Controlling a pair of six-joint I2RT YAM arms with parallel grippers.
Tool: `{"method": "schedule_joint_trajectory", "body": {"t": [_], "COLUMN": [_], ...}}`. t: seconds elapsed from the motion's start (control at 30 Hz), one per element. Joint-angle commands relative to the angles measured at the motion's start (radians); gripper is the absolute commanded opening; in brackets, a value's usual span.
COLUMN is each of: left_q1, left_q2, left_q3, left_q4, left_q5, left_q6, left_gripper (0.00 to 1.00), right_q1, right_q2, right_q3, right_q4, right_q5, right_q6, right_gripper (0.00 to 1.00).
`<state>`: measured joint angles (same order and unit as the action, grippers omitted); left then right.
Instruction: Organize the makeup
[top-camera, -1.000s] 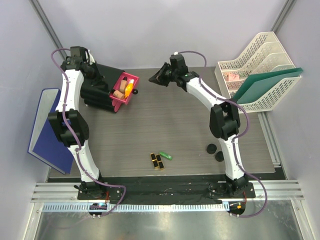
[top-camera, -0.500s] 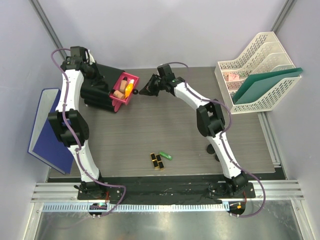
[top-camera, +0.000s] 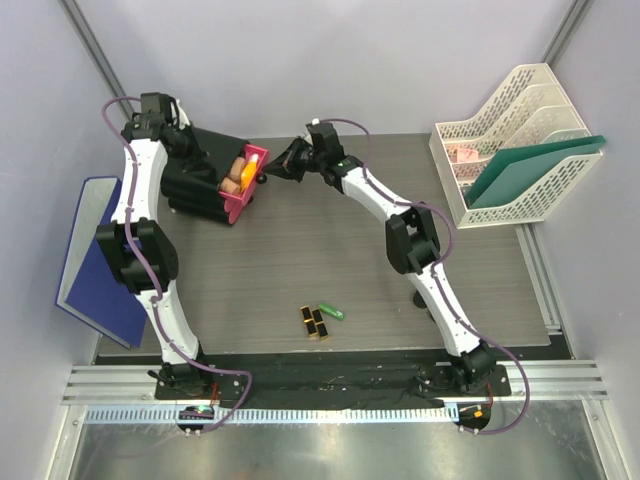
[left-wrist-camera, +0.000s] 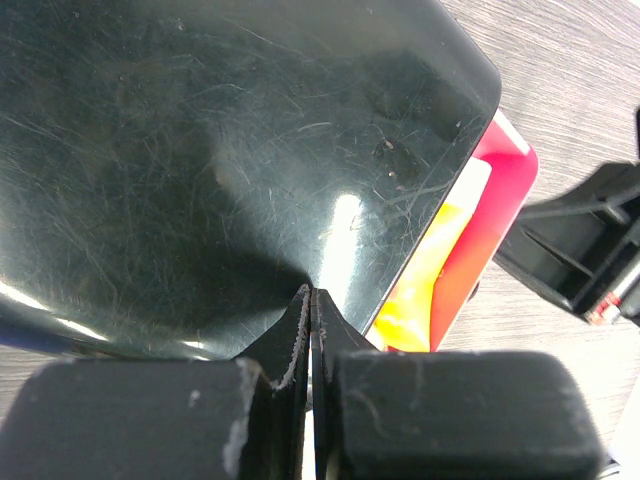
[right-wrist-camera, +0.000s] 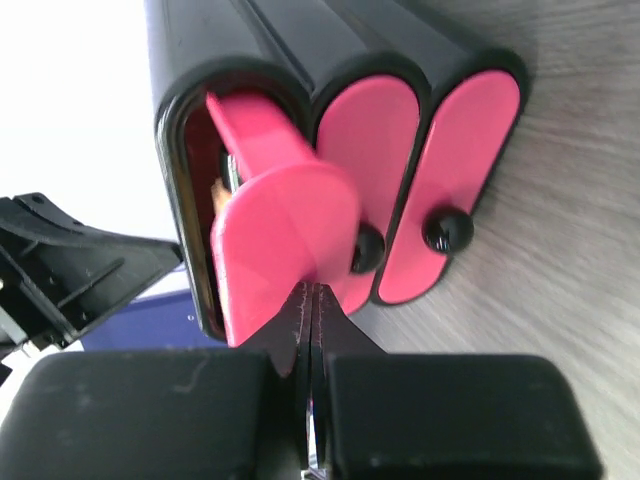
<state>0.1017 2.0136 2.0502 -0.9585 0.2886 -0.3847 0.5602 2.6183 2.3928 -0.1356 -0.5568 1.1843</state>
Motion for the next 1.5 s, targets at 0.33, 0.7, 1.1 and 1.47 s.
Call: {"method": "schedule_joint_trajectory", "body": {"t": [0.33,0.7,1.1,1.47], "left_q1": [0.006,0.006,0.003,0.006], "left_q2": [0.091,0.109,0.106,0.097], "left_q3": [-0.045,-0.032,-0.028,-0.033], "left_q4": [-0.151,-0.158,-0.167,-0.164], "left_q5": [-0.069,-0.06,-0.065,-0.057], "left_q6": [0.043,0.041,0.046,0.044], "left_gripper": [0.0,0.0,0.0,0.0], "right_q1": [0.049,0.059,0.119,0.147], "right_q2": [0.105,0.069,0.114,0.147], "right_q3": [0.131,0.135,0.197,0.195], "right_q4": [0.306,0.251,0.257,0.261], "right_q5": [0.04,0.067,0.08,0.069], "right_q6": [0.12,0.086,0.11,0.153], "right_gripper": [0.01,0.01,0.01,0.01]}}
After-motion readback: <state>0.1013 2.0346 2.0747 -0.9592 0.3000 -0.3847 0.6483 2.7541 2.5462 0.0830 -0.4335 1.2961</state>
